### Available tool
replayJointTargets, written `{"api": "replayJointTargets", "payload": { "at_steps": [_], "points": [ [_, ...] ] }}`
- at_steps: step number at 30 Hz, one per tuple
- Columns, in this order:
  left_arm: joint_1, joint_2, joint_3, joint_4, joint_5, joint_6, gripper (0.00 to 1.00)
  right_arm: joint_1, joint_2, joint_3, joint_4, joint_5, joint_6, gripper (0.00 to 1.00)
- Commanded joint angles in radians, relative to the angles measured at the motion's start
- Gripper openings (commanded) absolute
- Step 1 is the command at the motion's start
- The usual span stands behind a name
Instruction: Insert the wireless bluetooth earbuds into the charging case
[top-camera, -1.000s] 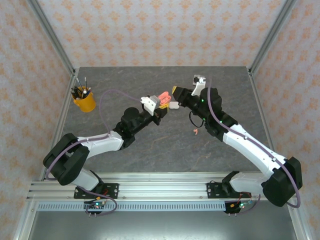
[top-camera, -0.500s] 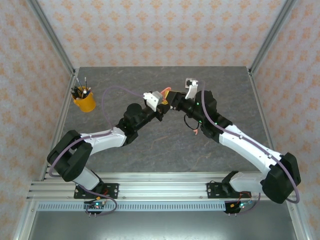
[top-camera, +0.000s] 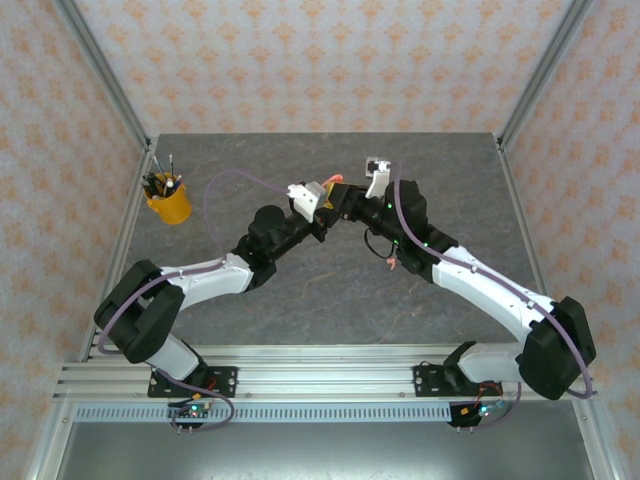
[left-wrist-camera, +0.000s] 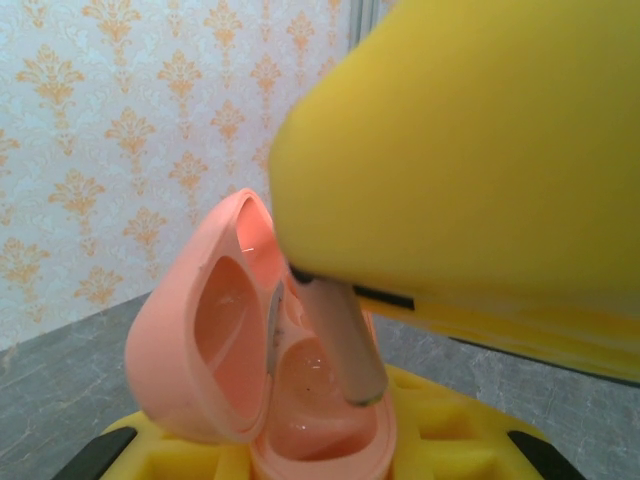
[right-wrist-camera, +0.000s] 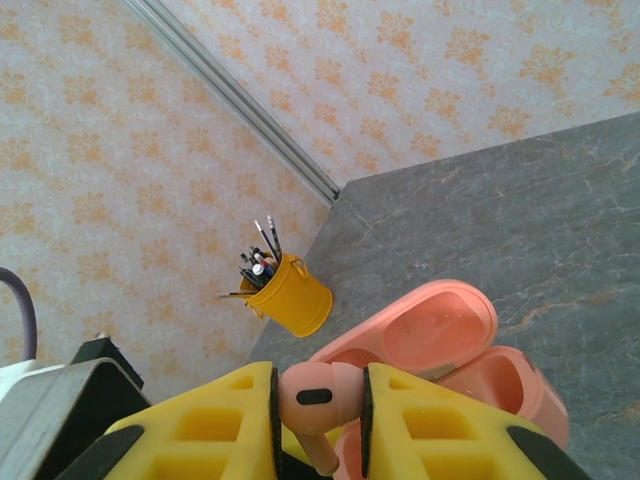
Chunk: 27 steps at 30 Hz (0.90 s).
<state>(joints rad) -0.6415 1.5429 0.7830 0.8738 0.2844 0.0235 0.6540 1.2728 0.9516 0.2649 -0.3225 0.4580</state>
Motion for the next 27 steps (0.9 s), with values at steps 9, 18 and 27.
{"api": "replayJointTargets", "payload": {
  "at_steps": [9, 18, 27],
  "points": [
    [-0.007, -0.023, 0.046, -0.005, 0.015, -0.015, 0.0, 0.004, 0.007, -0.024, 0.069, 0.025, -0.074, 0.23],
    [-0.008, -0.038, 0.052, -0.015, 0.027, -0.014, 0.0, 0.006, 0.034, -0.021, 0.081, 0.027, -0.093, 0.23],
    [-0.008, -0.048, 0.055, -0.012, 0.019, -0.013, 0.0, 0.02, 0.04, -0.027, 0.049, 0.053, -0.14, 0.21]
  ]
}}
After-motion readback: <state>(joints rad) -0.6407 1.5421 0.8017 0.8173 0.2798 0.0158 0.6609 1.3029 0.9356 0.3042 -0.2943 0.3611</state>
